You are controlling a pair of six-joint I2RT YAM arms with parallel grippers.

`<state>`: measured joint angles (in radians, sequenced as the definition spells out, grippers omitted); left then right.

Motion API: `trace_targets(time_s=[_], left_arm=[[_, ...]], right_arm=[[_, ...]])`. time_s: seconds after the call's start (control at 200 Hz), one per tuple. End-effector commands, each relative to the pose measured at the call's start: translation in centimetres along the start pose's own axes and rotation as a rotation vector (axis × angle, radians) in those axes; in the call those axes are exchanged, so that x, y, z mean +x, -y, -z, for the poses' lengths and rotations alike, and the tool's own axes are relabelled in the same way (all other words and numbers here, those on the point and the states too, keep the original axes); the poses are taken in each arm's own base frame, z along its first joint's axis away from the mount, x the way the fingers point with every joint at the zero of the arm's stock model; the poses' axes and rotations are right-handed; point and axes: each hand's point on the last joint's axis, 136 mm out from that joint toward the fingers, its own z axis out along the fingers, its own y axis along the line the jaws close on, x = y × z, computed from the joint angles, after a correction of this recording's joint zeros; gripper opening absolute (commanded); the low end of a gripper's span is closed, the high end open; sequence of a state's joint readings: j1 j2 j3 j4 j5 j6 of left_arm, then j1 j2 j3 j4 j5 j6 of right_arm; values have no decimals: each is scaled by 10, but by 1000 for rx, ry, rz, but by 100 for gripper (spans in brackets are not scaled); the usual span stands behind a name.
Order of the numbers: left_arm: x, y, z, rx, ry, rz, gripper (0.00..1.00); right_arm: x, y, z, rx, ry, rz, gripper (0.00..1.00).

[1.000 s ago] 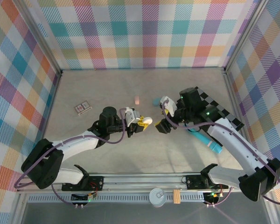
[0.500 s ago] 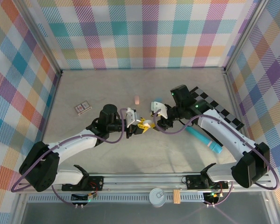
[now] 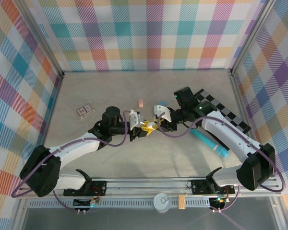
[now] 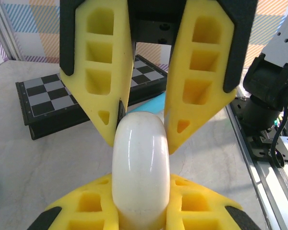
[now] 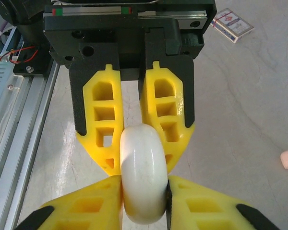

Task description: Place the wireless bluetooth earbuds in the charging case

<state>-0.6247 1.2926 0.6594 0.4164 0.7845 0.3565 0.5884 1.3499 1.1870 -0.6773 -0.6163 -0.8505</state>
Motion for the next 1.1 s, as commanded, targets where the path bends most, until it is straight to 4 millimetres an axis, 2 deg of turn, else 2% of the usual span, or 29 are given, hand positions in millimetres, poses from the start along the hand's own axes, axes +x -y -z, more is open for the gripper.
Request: trace_targets(time_s=[0.0, 0.055, 0.12, 0.17, 0.24, 0.325, 0.42, 0.57, 0.725, 0.845, 0.96, 1.095], left_arm=[[-25, -2, 4, -4, 62, -56, 8], [-24, -3, 4, -14, 63, -58, 9], [-23, -5, 5, -25, 61, -58, 12], [-22, -8, 5, -47, 62, -56, 22], [-19, -13, 8, -92, 61, -53, 41], [-14, -18, 13, -150, 63, -49, 57], [-6, -22, 20, -219, 53, -42, 58], [19, -28, 32, -317, -14, -39, 59], [46, -43, 38, -424, -108, -13, 60], [57, -53, 44, -498, -139, 6, 63], [66, -52, 49, -512, -184, 10, 66], [75, -46, 51, -500, -215, 40, 68]], right_arm=[[-11, -1, 1, -19, 31, 24, 22], [-11, 2, 2, -3, 27, 22, 17], [-11, 3, 2, 5, 26, 16, 16], [-11, 5, 2, 11, 26, 7, 16], [-10, 7, 2, 20, 30, -14, 16], [-5, 20, 1, 66, 33, -69, 16], [4, 50, 0, 151, 55, -261, 15], [29, 82, -11, 184, 41, -636, 10], [49, 101, -43, 131, 104, -939, 11], [69, 120, -64, 165, 136, -1116, 10], [107, 124, -88, 188, 75, -1290, 11], [137, 124, -113, 175, 31, -1409, 12]])
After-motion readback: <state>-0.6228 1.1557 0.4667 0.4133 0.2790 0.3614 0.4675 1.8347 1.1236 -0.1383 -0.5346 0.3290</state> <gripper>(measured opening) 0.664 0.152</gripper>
